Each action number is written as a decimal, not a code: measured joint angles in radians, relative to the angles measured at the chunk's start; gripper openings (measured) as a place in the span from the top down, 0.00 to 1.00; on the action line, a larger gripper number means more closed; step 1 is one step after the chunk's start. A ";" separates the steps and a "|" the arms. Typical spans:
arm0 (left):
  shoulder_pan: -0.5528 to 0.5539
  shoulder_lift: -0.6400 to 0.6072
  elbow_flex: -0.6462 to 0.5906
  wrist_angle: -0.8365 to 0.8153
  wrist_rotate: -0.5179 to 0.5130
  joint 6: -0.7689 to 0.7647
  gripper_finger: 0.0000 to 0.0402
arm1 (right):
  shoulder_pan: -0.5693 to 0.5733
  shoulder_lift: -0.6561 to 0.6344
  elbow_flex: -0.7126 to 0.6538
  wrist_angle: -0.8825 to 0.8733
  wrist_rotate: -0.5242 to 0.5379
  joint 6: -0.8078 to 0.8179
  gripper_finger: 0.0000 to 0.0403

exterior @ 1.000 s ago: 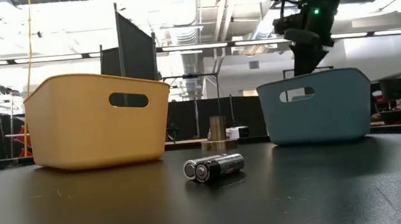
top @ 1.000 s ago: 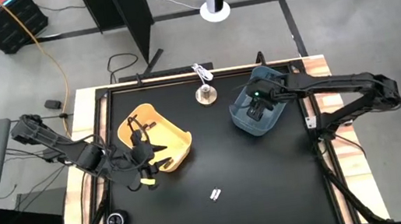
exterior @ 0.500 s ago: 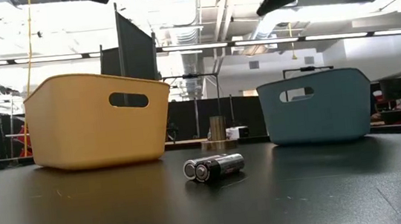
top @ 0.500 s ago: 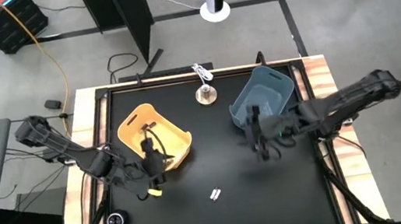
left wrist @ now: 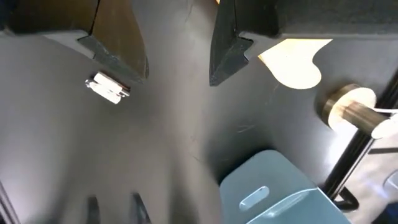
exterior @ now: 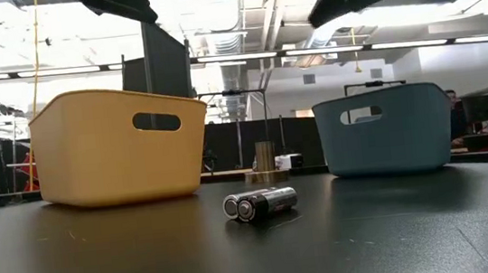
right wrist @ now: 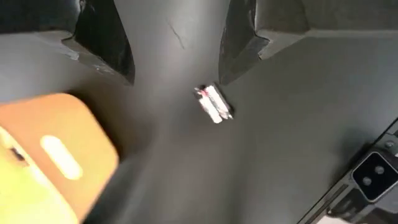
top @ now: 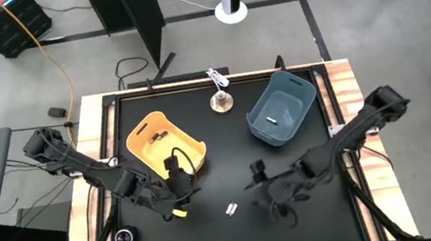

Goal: Sort batteries
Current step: Put the silver battery into the blue bin

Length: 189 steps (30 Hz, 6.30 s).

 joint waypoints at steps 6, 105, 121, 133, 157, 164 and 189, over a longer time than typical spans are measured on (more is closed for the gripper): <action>0.000 0.000 0.000 -0.001 0.000 -0.039 0.59 | 0.010 0.159 0.131 -0.049 -0.075 -0.048 0.38; -0.001 0.000 -0.001 -0.004 -0.001 -0.064 0.59 | -0.072 0.589 0.555 -0.331 -0.210 -0.192 0.37; 0.000 0.000 -0.001 -0.004 -0.001 -0.067 0.59 | -0.030 0.590 0.555 -0.339 -0.208 -0.211 0.37; -0.001 0.000 -0.001 -0.004 -0.001 -0.066 0.59 | -0.031 0.591 0.503 -0.274 -0.176 -0.198 0.37; -0.001 0.000 -0.001 -0.004 -0.001 -0.066 0.59 | -0.037 0.591 0.472 -0.262 -0.183 -0.190 0.37; -0.001 0.000 -0.001 -0.004 -0.001 -0.065 0.59 | -0.045 0.591 0.472 -0.273 -0.217 -0.179 0.45; -0.001 0.000 -0.001 -0.003 -0.001 -0.062 0.59 | -0.058 0.600 0.472 -0.314 -0.287 -0.148 0.62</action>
